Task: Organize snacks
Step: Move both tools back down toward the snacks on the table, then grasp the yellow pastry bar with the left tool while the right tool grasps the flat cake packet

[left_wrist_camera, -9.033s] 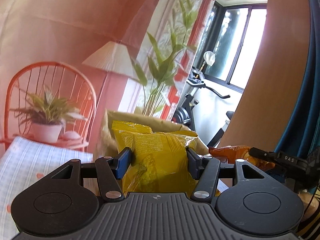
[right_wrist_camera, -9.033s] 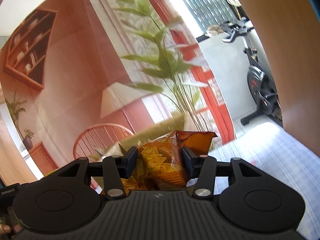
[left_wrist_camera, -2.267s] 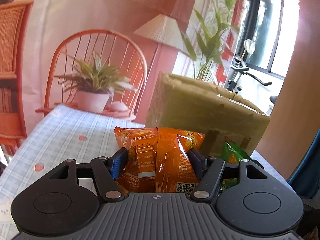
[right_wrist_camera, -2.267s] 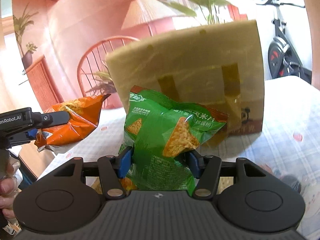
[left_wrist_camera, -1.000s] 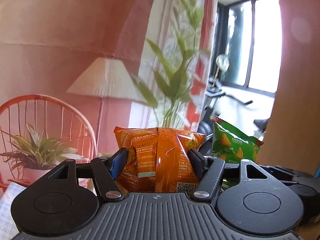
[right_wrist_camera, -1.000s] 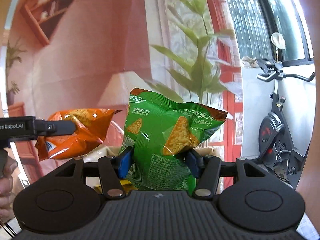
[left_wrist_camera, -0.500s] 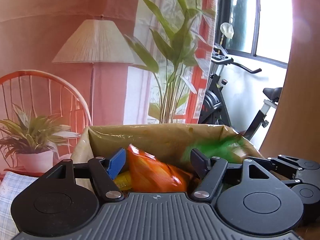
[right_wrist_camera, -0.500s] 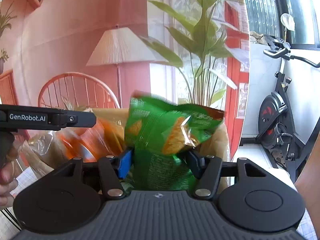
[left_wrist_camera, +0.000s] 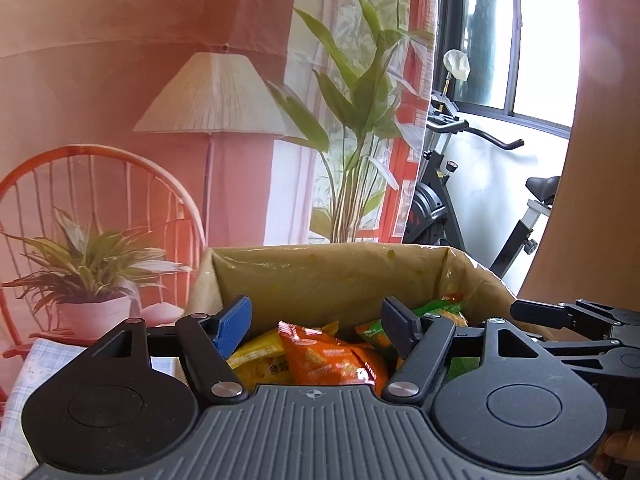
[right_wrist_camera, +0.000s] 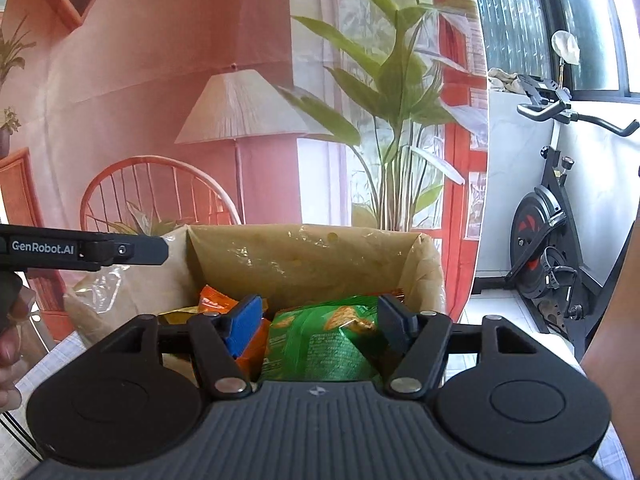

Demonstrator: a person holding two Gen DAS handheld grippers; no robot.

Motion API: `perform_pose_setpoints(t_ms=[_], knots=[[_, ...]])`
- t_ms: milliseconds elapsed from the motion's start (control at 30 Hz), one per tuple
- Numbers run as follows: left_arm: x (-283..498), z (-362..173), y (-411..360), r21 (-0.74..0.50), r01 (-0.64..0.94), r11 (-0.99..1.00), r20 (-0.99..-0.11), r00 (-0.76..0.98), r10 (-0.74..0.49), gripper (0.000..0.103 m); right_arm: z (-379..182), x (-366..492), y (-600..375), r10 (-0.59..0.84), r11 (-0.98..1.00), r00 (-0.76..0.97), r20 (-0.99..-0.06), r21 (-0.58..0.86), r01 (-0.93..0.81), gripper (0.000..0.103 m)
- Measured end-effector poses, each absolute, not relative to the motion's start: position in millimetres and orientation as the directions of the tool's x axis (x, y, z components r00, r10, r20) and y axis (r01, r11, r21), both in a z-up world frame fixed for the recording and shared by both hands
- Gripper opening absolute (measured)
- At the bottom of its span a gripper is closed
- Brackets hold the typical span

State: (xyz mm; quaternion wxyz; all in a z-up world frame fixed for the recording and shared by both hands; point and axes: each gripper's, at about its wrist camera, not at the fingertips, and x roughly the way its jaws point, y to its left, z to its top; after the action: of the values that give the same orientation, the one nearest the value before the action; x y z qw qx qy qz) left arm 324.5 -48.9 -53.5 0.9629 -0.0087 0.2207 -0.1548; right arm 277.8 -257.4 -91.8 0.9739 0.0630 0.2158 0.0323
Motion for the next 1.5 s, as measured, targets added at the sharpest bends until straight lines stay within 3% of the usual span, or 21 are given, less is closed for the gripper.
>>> perform_pose_setpoints(t_ms=[400,900,1200,1367,1500], knots=[[261.6,-55.5,-4.0,-0.102,0.286,0.953,-0.448,0.842,-0.301,0.074,-88.0,221.0,-230.4,0.119,0.986,0.907,-0.404,0.156,-0.06,0.067],[197.0,-132.7,32.3,-0.159,0.231,0.96,-0.565,0.776,-0.28,0.076,-141.6,143.1,-206.2,0.151,0.976,0.849,-0.506,0.211,-0.048,0.067],[184.4,-173.6,43.5,-0.176,0.181,0.968,-0.622,0.741,-0.252,0.076,-179.0,103.0,-212.4,0.078,0.985,0.795,-0.602,0.168,0.031,0.085],[180.1,-183.2,50.5,-0.186,0.172,0.967,-0.627,0.737,-0.252,0.076,-197.1,90.3,-200.6,0.071,0.992,0.748,-0.659,0.126,0.017,0.089],[178.7,-188.8,49.4,-0.188,0.162,0.969,-0.648,0.721,-0.246,0.076,-205.9,88.8,-189.2,0.072,0.996,0.726,-0.684,0.09,-0.014,0.101]])
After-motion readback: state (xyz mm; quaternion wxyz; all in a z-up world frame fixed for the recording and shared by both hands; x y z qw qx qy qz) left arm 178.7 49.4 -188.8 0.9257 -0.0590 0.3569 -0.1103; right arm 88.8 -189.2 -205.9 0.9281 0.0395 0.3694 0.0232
